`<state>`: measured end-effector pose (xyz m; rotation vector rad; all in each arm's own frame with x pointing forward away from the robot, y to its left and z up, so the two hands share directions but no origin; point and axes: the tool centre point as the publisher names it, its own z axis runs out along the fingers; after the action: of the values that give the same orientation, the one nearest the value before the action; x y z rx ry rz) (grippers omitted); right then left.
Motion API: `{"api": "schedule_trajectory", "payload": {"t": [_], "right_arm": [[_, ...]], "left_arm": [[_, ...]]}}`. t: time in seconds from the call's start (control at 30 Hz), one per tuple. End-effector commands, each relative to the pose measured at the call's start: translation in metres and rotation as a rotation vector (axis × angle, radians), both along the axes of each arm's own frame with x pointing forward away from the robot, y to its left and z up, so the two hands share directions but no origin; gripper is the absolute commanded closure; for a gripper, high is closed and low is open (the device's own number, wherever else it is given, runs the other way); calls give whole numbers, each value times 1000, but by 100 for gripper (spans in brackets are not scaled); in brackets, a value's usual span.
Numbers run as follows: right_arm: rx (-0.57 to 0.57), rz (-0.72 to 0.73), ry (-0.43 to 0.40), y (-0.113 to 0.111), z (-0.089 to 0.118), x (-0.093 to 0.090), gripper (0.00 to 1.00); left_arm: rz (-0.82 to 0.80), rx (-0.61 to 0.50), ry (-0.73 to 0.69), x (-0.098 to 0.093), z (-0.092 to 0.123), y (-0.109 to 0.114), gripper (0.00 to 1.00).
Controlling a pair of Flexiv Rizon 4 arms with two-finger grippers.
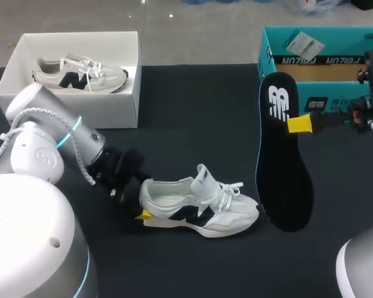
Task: Take the shoe out of the shoebox, open the shoe tongue, remove and reinsert the insole, then place the shoe into the shoebox
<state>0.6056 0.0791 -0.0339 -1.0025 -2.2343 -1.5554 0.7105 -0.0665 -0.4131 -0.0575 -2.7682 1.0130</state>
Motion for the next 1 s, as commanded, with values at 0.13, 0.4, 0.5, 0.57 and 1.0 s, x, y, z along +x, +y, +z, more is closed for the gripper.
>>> {"api": "schedule_trajectory", "payload": {"t": [0.13,0.4,0.5,0.57,1.0], "right_arm": [[82,-71,-48,-2,-5,-9,100],[82,-71,-48,-2,-5,-9,100],[82,-71,-48,-2,-5,-9,100],[82,-71,-48,-2,-5,-9,100],[82,-71,-48,-2,-5,-9,100]], "left_arm": [[-38,275,-49,-6,21,-2,0],[-55,458,-120,-2,40,6,0],[-65,497,-136,-1,51,9,0],[-76,526,-145,-2,58,11,0],[-104,661,-147,-11,79,6,0]]}}
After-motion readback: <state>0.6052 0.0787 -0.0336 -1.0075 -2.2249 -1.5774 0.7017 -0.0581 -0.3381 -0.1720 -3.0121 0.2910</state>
